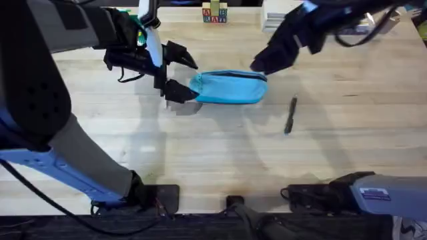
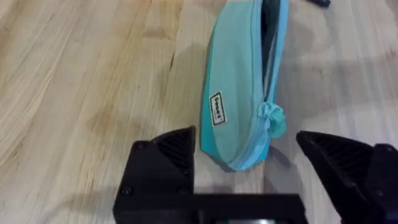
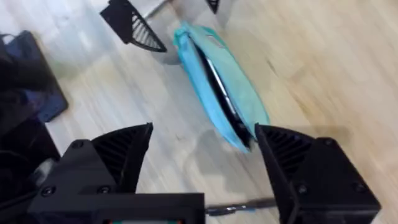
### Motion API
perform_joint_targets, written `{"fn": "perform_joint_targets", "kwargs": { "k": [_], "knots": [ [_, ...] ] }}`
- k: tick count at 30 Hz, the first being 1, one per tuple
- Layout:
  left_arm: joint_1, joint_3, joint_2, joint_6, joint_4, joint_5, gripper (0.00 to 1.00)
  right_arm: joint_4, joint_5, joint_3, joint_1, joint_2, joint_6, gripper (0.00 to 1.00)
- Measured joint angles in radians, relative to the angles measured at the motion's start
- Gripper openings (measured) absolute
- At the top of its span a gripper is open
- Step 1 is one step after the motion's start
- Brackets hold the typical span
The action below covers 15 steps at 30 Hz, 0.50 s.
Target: Unzip the bag, pick up the pens from the table one at a time and place them inside, then zip the bag closed.
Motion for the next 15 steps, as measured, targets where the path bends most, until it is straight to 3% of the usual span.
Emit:
{"fn": "perform_joint_targets", "kwargs": {
  "k": [11,15],
  "knots": [
    [0.014,0.002,-0.002,0.0,-0.008,-0.01,0.995,-0.023,0.007,0.0,-0.063,-0.068,-0.022,0.996],
    [0.036,0.002,-0.063,0.0,-0.019,-0.062,0.995,-0.026,0.008,0.0,-0.066,-0.068,-0.023,0.996]
  ]
}}
